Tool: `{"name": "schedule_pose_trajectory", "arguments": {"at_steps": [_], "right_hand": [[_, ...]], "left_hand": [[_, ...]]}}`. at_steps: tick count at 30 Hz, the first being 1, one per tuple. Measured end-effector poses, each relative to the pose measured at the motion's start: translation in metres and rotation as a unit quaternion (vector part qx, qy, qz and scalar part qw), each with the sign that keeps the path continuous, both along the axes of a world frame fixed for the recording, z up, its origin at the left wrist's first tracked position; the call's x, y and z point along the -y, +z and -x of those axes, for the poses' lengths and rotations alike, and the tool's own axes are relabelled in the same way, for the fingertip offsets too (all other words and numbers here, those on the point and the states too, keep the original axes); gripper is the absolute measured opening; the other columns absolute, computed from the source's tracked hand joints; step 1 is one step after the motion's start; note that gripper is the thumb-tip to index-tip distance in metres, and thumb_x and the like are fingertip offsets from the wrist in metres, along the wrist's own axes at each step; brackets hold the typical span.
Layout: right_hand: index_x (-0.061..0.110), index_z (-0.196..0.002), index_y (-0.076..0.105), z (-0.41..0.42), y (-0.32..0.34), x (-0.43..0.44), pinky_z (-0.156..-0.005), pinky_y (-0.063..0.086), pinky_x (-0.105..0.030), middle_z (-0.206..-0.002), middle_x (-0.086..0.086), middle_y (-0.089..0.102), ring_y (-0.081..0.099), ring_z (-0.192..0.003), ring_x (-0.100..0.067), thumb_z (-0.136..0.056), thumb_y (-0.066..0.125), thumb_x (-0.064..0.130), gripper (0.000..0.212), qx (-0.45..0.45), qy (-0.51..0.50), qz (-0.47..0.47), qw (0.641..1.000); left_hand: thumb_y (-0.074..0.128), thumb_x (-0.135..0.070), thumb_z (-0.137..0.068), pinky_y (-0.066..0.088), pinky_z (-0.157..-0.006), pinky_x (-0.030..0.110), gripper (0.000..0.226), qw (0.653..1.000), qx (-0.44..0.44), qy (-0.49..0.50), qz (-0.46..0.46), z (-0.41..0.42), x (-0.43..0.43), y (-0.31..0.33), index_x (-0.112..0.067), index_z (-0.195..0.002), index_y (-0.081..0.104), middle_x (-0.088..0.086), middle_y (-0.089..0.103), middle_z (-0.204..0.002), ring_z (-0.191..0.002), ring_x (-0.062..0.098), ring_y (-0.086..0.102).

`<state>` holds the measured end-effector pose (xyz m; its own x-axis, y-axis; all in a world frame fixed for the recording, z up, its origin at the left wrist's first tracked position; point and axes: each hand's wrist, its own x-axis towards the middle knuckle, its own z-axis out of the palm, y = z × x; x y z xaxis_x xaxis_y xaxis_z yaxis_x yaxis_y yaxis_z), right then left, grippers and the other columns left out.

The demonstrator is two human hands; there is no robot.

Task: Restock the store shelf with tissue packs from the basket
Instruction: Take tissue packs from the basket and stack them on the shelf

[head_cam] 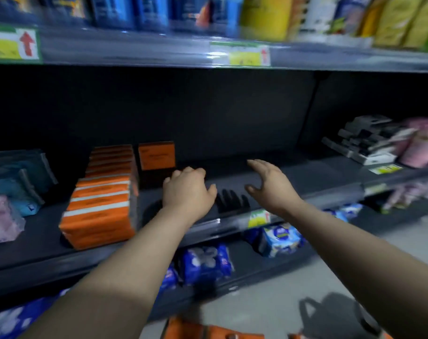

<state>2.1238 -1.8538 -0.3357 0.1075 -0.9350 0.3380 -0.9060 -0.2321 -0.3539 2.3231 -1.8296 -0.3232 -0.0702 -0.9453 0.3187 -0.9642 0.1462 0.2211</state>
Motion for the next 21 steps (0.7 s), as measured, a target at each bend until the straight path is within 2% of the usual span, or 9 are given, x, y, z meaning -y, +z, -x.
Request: {"name": "schedule_pose_trajectory", "arguments": {"at_steps": [3,7,12,16,18,21], "right_hand": [[0.014,-0.141,0.042,0.059,0.000,-0.053,-0.113,0.030,-0.033,-0.146,-0.008,0.043,0.039,-0.135,-0.024,-0.080,0.068,0.024,0.067,0.001,-0.038,-0.007,0.999],[0.013,-0.140,0.044,0.143,-0.003,-0.128,-0.108,0.031,-0.029,-0.144,-0.008,0.046,0.042,-0.132,-0.024,-0.078,0.069,0.020,0.068,-0.027,-0.106,-0.066,0.992],[0.015,-0.139,0.046,0.233,-0.021,-0.207,-0.101,0.035,-0.030,-0.140,-0.009,0.050,0.047,-0.126,-0.027,-0.078,0.071,0.019,0.067,-0.055,-0.184,-0.135,0.972],[0.020,-0.143,0.040,0.286,-0.048,-0.252,-0.106,0.036,-0.032,-0.145,-0.005,0.045,0.043,-0.131,-0.026,-0.080,0.070,0.023,0.070,-0.044,-0.252,-0.206,0.945],[0.020,-0.142,0.041,0.305,-0.060,-0.267,-0.103,0.039,-0.030,-0.142,-0.005,0.049,0.046,-0.129,-0.025,-0.079,0.070,0.021,0.069,-0.018,-0.274,-0.228,0.934],[0.020,-0.142,0.042,0.330,-0.072,-0.283,-0.096,0.039,-0.027,-0.138,-0.006,0.053,0.050,-0.124,-0.024,-0.080,0.071,0.018,0.069,0.009,-0.295,-0.266,0.918]], "left_hand": [[0.048,-0.047,-0.090,0.041,-0.091,0.039,0.043,0.999,-0.005,-0.047,-0.009,0.052,-0.028,-0.002,-0.019,-0.121,0.058,0.007,0.058,-0.122,-0.113,0.030,0.051],[0.050,-0.044,-0.089,0.040,-0.092,0.038,0.040,0.992,-0.019,-0.121,-0.021,0.126,-0.065,-0.009,-0.019,-0.119,0.059,0.007,0.059,-0.121,-0.113,0.031,0.052],[0.054,-0.041,-0.084,0.047,-0.084,0.036,0.031,0.976,-0.028,-0.205,-0.062,0.213,-0.099,-0.033,-0.021,-0.106,0.063,0.007,0.065,-0.112,-0.107,0.031,0.058],[0.057,-0.046,-0.084,0.048,-0.091,0.038,0.040,0.951,-0.006,-0.282,-0.125,0.273,-0.121,-0.074,-0.024,-0.116,0.060,0.005,0.064,-0.118,-0.111,0.028,0.057],[0.060,-0.047,-0.083,0.047,-0.092,0.036,0.045,0.933,-0.003,-0.318,-0.169,0.296,-0.131,-0.094,-0.022,-0.120,0.060,0.003,0.064,-0.120,-0.113,0.025,0.057],[0.067,-0.050,-0.077,0.049,-0.088,0.036,0.047,0.903,0.006,-0.357,-0.238,0.326,-0.146,-0.124,-0.021,-0.114,0.063,0.001,0.065,-0.113,-0.108,0.023,0.059]]}}
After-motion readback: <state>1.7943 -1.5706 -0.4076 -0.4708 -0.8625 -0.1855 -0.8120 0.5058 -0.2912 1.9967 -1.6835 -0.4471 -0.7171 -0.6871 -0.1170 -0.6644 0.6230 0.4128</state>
